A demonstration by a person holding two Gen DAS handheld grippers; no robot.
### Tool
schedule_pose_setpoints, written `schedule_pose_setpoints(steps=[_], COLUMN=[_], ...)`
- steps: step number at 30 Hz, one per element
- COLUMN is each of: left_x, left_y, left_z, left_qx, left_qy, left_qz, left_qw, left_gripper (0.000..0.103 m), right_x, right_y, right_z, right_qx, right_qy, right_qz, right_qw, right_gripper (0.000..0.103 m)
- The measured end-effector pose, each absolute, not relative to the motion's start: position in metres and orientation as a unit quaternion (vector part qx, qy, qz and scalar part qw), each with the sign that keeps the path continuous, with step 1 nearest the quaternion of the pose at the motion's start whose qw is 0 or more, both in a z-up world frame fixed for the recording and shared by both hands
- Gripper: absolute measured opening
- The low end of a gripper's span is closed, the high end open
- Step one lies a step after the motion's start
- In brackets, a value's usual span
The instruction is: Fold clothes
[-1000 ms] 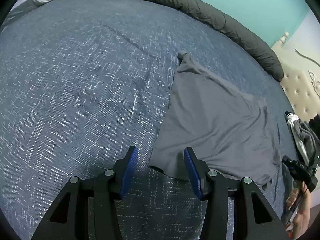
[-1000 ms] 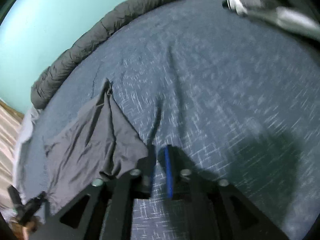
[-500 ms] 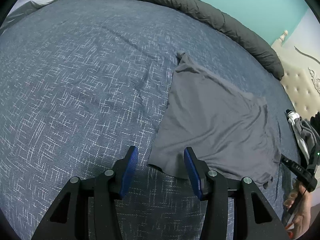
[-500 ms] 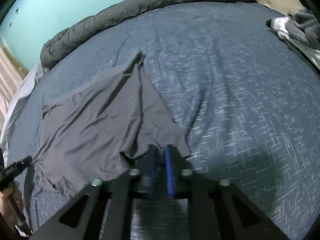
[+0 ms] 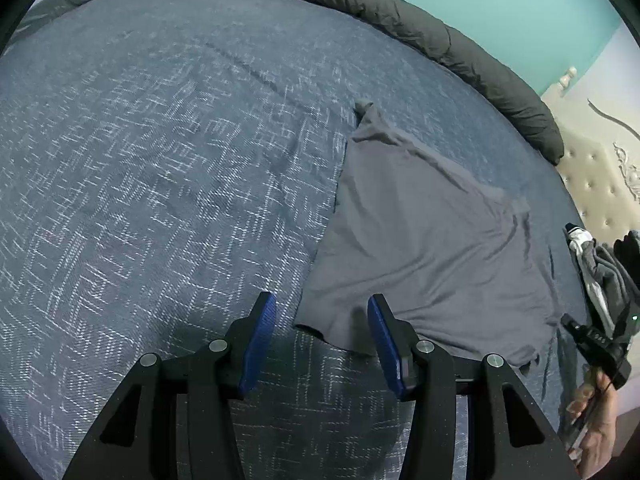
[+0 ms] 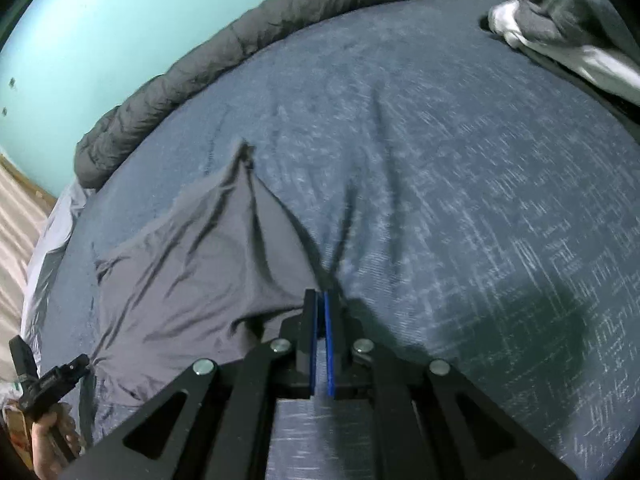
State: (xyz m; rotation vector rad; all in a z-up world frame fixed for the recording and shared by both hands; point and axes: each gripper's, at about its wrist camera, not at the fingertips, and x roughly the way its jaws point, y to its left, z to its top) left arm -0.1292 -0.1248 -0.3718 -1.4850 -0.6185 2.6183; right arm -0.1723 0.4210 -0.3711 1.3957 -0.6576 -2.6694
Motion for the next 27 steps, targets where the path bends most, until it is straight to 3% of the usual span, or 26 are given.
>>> schedule_pose_setpoints(steps=[2,4,9,11,18,23,24,25,27], left_x=[-0.13,-0.129,-0.132,-0.13,-0.122,-0.133,-0.134,-0.134,-0.135], left_y=[-0.113,-0.101,-0.103,-0.106,-0.116,-0.108,-0.108,-0.11,-0.117], left_z=[-0.374,-0.376,-0.377,-0.377,-0.378,-0.376,-0.374,-0.375,-0.378], left_qx=[-0.485,-0.487,-0.488,-0.487,-0.482,-0.477,-0.475,-0.475,-0.474], left_qy=[-0.199,-0.196,-0.197,-0.201,-0.213,-0.201,-0.197,-0.205,-0.224], left_qz=[0.851,0.85,0.849,0.849,0.849,0.855,0.857,0.856,0.851], left_qw=[0.041,0.047,0.049,0.045,0.033,0.029,0.028,0.026,0.019], left_gripper=[0.051,0.026,0.004,0.002,0.003,0.009,0.016,0.03,0.043], right_x=[-0.165,-0.163,-0.166,-0.168,-0.168,-0.166,-0.169,-0.172,-0.178], right_y=[0.434,0.438,0.442,0.444,0.449,0.445,0.44,0.436,0.432], right_z=[-0.372,-0.37,-0.368,-0.372,-0.381,-0.372,-0.371,-0.373,-0.377], right_qx=[0.449,0.444,0.436,0.438,0.45,0.428,0.431,0.435,0.441], right_qy=[-0.227,-0.233,-0.231,-0.24,-0.245,-0.243,-0.229,-0.226,-0.233], right_qz=[-0.864,-0.865,-0.87,-0.866,-0.859,-0.87,-0.872,-0.871,-0.865], right_qw=[0.01,0.011,0.015,0.014,-0.003,0.024,0.026,0.031,0.048], right_gripper=[0.002,0.002,0.002,0.002,0.002,0.005,0.013,0.028,0.036])
